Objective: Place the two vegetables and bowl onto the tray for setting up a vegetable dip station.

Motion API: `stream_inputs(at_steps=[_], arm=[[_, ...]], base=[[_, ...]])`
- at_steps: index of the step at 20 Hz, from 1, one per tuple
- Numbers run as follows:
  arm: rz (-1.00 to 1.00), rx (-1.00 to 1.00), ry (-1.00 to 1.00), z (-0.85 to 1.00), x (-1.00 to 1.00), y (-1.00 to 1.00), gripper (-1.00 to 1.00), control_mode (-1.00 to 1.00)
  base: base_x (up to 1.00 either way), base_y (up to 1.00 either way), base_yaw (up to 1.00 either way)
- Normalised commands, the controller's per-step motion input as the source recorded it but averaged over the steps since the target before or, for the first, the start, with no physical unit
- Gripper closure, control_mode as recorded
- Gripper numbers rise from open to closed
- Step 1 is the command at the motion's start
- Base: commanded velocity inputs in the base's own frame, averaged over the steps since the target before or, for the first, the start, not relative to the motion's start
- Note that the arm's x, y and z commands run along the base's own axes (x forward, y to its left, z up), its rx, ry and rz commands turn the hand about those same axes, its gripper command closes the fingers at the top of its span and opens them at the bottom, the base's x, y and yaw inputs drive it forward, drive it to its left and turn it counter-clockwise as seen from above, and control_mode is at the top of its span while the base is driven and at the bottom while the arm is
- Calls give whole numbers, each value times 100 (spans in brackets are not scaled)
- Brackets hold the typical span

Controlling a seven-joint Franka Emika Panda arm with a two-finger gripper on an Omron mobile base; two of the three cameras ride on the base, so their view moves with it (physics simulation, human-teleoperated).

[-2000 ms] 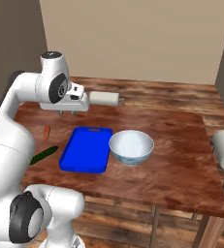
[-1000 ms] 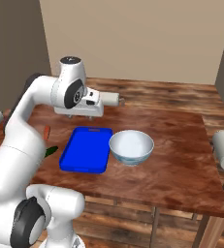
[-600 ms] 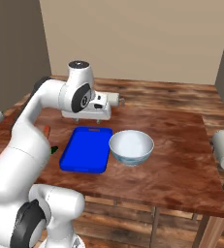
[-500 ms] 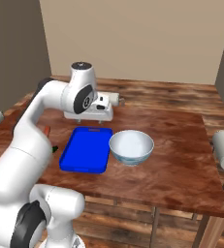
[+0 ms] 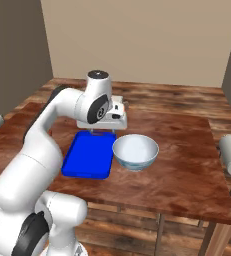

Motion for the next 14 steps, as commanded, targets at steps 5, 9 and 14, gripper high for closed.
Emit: stream_inputs(at_steps=[5, 9, 14], arm=[[6, 0, 4, -17, -3, -29, -100, -100], [5, 0, 1, -23, 0, -15, -100, -100], [11, 0, 2, -26, 0, -13, -100, -100]], base=[[0, 0, 0], [0, 0, 0], [0, 0, 0]])
